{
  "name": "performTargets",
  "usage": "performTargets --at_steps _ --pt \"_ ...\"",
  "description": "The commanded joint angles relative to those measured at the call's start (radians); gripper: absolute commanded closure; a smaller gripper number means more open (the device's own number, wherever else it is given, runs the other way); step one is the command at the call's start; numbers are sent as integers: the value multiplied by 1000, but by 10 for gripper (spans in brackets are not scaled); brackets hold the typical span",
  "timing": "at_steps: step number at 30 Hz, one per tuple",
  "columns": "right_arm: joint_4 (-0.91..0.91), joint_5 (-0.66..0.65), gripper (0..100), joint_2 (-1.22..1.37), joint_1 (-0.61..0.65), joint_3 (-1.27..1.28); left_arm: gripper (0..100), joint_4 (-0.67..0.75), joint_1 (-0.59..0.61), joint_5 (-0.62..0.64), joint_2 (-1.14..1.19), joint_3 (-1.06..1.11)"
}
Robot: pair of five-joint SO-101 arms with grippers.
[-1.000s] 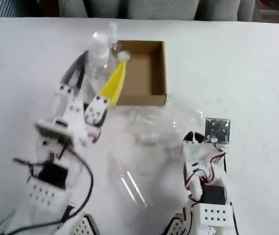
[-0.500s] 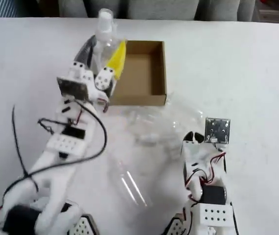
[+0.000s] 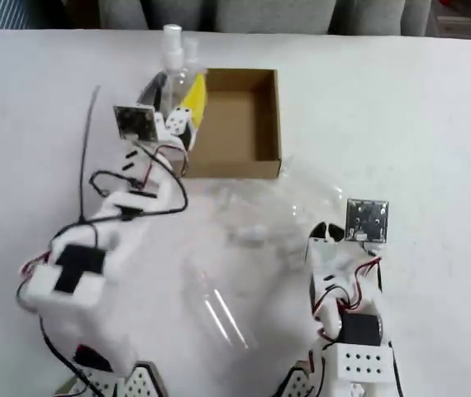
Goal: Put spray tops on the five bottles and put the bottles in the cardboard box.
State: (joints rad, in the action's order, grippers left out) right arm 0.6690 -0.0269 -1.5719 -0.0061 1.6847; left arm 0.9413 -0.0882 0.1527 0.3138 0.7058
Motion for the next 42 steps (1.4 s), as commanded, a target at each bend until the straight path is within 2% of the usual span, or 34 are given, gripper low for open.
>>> performTargets --at_steps 1,6,15,21,28,35,37,42 --pt "5 -8 982 -10 -8 11 976 215 -12 15 168 -135" --pt "5 -8 982 -10 -8 11 976 244 -13 15 277 -198" --pt "5 -8 982 -10 -8 11 976 244 -10 15 291 -196" --pt "5 -8 982 -10 -8 11 976 244 -10 15 292 -123" --pt "5 -8 982 -10 -8 11 972 244 -7 14 335 -163" --pt "5 -8 982 -10 -8 11 971 244 -5 -137 481 -316" --pt "5 -8 982 -10 -8 11 948 244 -5 -141 496 -324" --pt "5 -8 982 -10 -8 11 811 204 -5 -141 492 -319"
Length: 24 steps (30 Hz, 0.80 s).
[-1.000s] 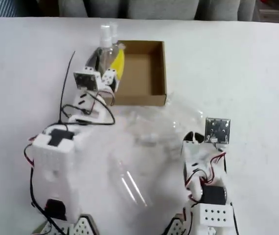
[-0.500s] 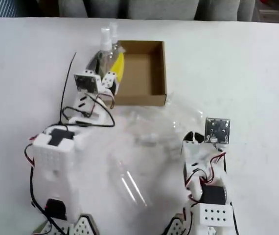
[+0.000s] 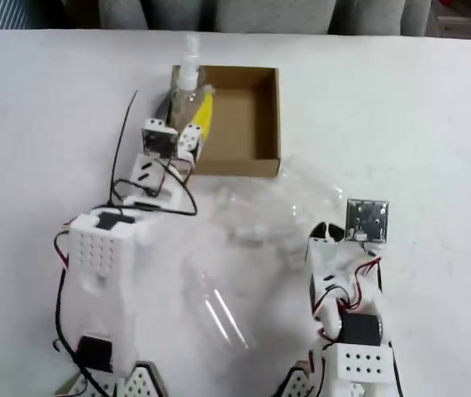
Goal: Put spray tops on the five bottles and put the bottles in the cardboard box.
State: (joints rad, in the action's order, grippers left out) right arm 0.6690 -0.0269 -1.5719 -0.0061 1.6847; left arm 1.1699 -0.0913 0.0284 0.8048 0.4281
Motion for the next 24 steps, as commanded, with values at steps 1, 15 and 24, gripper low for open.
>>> performTargets --at_steps 1,15,24 --pt "4 -8 982 -10 -8 11 793 -46 -2 -17 -1 -41" --pt "2 -9 981 -10 -8 11 773 -71 -2 -17 -81 54" --pt "5 -9 982 -10 -10 11 628 -170 -1 -17 -150 115"
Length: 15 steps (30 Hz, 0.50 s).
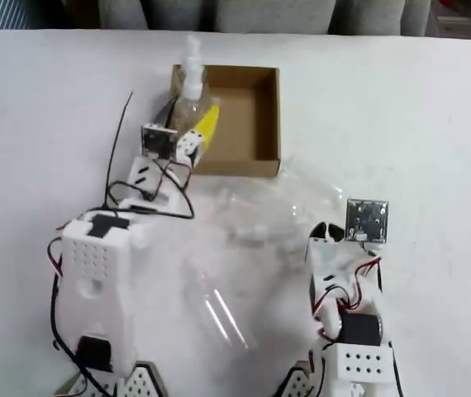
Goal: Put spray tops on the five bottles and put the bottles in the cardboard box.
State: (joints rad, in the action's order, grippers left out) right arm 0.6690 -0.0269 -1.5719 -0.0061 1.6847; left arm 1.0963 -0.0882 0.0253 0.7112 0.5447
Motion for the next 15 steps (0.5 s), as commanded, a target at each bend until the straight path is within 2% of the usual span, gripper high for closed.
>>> performTargets --at_steps 1,4,15 --pt "5 -9 982 -10 -10 11 605 -117 -4 -14 -56 -14" --pt "7 -9 982 -10 -10 11 558 -153 12 -12 -54 -40" --pt "7 -9 982 -10 -10 11 558 -169 16 -12 -56 -41"
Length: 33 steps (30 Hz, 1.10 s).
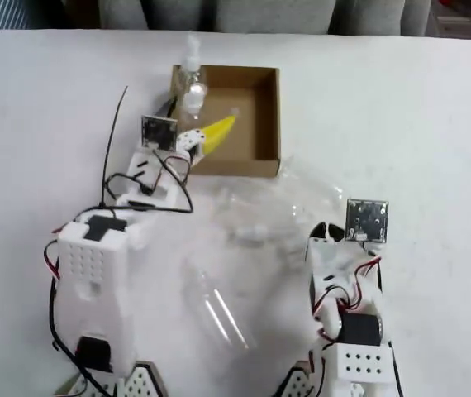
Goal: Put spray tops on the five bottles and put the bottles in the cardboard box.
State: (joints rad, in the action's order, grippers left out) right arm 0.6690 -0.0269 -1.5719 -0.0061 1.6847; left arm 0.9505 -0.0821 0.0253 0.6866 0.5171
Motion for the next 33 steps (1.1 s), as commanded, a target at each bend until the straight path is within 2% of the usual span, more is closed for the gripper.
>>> performTargets --at_steps 1,4,14,19,25,29,33 --pt "7 -9 982 -10 -10 11 558 -21 10 -12 -33 -12" --pt "7 -9 982 -10 -10 11 558 -28 10 -12 -56 0" --pt "7 -9 982 -10 -10 11 558 -34 7 -15 -291 238" --pt "7 -9 982 -10 -10 11 557 -137 21 -18 -374 279" --pt "7 -9 982 -10 -10 11 558 -181 19 -18 -568 407" --pt "7 -9 982 -10 -10 11 558 -334 18 -18 -802 511" --pt "7 -9 982 -10 -10 11 559 -617 18 -20 -1050 571"
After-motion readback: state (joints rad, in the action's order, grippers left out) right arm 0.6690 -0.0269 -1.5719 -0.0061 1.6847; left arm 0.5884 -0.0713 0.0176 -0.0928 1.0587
